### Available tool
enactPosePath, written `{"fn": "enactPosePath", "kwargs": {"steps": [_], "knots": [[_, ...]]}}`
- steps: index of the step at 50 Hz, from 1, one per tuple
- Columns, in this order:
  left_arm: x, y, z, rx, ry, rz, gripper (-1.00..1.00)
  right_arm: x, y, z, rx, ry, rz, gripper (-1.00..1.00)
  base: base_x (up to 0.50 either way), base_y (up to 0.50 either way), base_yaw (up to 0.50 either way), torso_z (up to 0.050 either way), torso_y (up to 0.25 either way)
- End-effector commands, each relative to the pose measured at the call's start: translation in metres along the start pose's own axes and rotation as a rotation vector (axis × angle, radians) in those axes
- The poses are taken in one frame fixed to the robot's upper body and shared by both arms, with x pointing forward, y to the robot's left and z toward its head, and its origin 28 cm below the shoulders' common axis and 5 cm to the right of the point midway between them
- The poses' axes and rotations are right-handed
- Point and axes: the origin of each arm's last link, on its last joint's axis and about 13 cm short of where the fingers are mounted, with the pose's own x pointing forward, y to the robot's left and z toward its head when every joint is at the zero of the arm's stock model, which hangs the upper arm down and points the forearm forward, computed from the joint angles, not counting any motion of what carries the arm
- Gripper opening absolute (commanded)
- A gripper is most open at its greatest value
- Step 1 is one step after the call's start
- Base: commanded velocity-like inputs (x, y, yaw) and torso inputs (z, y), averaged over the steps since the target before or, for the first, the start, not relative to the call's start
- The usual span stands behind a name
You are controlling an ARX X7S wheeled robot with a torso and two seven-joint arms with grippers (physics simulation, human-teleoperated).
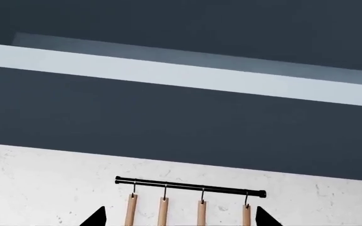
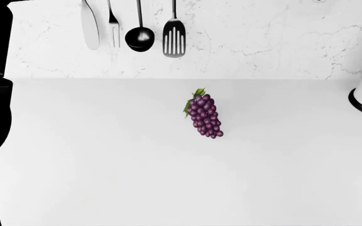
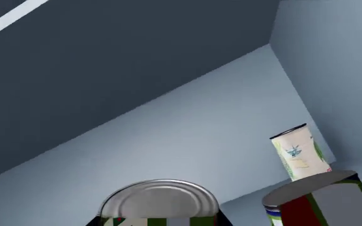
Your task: Pick the cans from the counter and place them in their designated side in the cabinet.
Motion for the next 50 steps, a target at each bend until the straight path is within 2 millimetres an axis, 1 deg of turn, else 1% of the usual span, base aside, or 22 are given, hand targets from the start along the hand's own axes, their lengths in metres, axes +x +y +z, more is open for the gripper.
{"fn": "enactPosePath", "kwargs": {"steps": [1, 5, 14, 16, 19, 24, 26, 37, 44, 45, 50], "knots": [[-0.001, 0.001, -0.001, -0.002, 0.003, 0.005, 1.00, 0.009, -0.046, -0.115, -0.315, 0.637, -0.229, -1.00, 0.01, 0.00, 0.00, -0.010, 0.000], [-0.002, 0.000, -0.001, -0.003, 0.004, 0.006, 1.00, 0.009, -0.049, -0.123, -0.355, 0.671, -0.237, -1.00, 0.00, 0.00, 0.00, -0.005, 0.000], [-0.003, 0.000, -0.002, -0.006, 0.005, 0.008, 1.00, 0.007, -0.048, -0.127, -0.436, 0.694, -0.251, -1.00, 0.01, 0.00, 0.00, -0.005, 0.000], [-0.003, 0.001, -0.002, -0.006, 0.007, 0.009, 1.00, 0.007, -0.048, -0.130, -0.489, 0.705, -0.247, -1.00, 0.01, 0.00, 0.00, -0.005, 0.000], [-0.003, 0.001, -0.002, -0.006, 0.007, 0.010, 1.00, 0.008, -0.049, -0.138, -0.565, 0.759, -0.226, -1.00, 0.01, 0.00, 0.00, -0.007, 0.000], [-0.003, 0.000, -0.001, -0.004, 0.006, 0.007, 1.00, 0.010, -0.058, -0.158, -0.667, 0.867, -0.223, -1.00, 0.01, 0.00, 0.01, -0.002, 0.000], [-0.003, 0.000, -0.001, -0.005, 0.006, 0.006, 1.00, 0.010, -0.061, -0.163, -0.685, 0.891, -0.223, -1.00, 0.01, 0.00, 0.01, -0.005, 0.000], [-0.003, -0.001, -0.003, -0.005, 0.006, 0.005, 1.00, 0.006, -0.072, -0.182, -0.681, 0.960, -0.220, -1.00, 0.01, 0.00, 0.01, -0.005, 0.000], [-0.004, -0.001, -0.003, 0.000, 0.006, 0.002, 1.00, 0.002, -0.080, -0.193, -0.624, 0.990, -0.217, -1.00, 0.01, 0.00, 0.01, -0.005, 0.000], [-0.004, -0.001, -0.003, 0.001, 0.006, 0.001, 1.00, 0.001, -0.081, -0.194, -0.621, 0.989, -0.220, 1.00, 0.01, 0.00, 0.01, 0.000, 0.000], [-0.004, -0.002, -0.004, 0.003, 0.006, 0.001, 1.00, 0.001, -0.083, -0.194, -0.601, 0.974, -0.218, 1.00, 0.01, 0.00, 0.00, -0.004, 0.000]]}}
